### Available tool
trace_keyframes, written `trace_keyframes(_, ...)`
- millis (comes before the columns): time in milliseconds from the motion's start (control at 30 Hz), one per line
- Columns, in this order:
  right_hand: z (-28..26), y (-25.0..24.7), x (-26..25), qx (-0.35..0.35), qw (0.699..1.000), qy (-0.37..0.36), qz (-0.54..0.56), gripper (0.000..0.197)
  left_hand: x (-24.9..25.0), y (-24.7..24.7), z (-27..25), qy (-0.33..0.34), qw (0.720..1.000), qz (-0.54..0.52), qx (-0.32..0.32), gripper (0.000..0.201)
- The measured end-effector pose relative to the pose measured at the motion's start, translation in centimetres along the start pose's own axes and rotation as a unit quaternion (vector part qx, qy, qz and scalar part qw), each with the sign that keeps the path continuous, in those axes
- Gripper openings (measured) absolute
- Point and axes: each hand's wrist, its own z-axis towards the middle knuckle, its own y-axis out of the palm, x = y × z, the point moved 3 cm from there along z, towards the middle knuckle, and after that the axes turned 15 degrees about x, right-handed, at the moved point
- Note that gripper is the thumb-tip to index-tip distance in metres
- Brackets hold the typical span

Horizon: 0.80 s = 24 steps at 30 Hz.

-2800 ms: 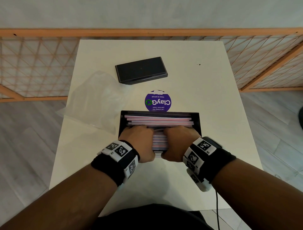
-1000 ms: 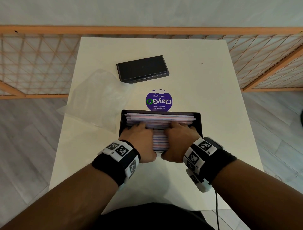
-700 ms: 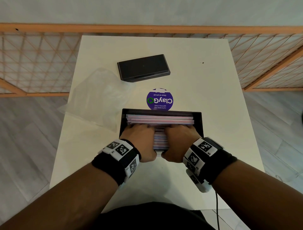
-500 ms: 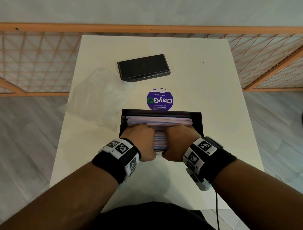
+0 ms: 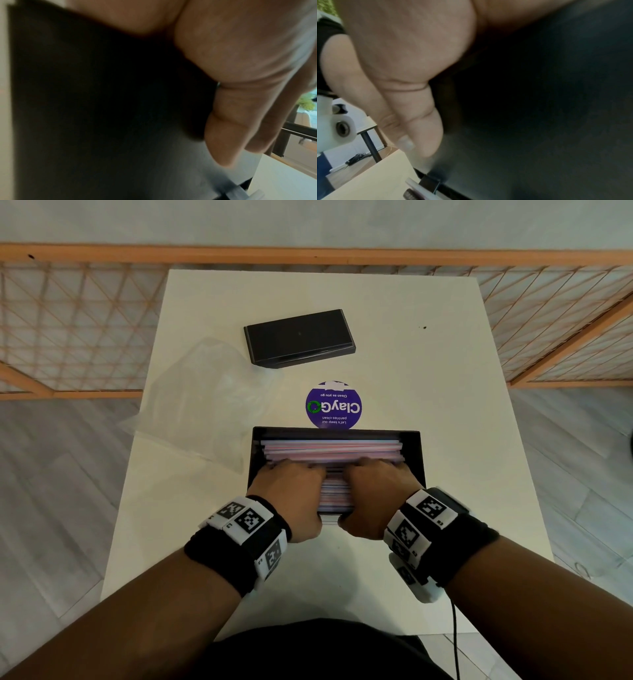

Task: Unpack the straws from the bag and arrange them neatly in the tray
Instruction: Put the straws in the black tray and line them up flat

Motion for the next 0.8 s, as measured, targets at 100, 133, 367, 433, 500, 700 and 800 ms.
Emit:
trace_keyframes(100,0.08,-0.17,-0.01,-0.013,1.000,0.001,-0.002,0.042,-0.12,-0.06,0.11,-0.005,1.000,0.018,-0.025,0.051)
trace_keyframes(133,0.05,-0.18,0.03,-0.014,1.000,0.004,0.003,0.038,-0.10,-0.12,0.19,-0.005,0.999,0.019,-0.029,0.048)
trace_keyframes(367,-0.29,0.04,0.04,-0.004,1.000,0.008,0.014,0.035,0.13,-0.11,-0.03,-0.029,0.999,0.002,-0.021,0.035)
trace_keyframes(433,-0.27,0.05,0.05,-0.002,1.000,0.011,0.019,0.034,0.16,-0.11,-0.15,-0.032,0.999,0.000,-0.015,0.034)
trace_keyframes(500,-0.22,0.05,0.08,-0.002,1.000,0.008,0.019,0.036,0.07,-0.06,-0.14,-0.033,0.999,0.001,-0.016,0.033)
trace_keyframes(700,-0.20,-0.28,0.03,0.003,1.000,-0.006,0.002,0.042,0.06,-0.11,-0.26,-0.014,1.000,0.014,-0.005,0.042)
trace_keyframes(800,-0.25,-0.28,-0.05,0.004,1.000,0.001,0.015,0.042,0.06,-0.26,-0.43,-0.025,1.000,-0.008,0.000,0.040)
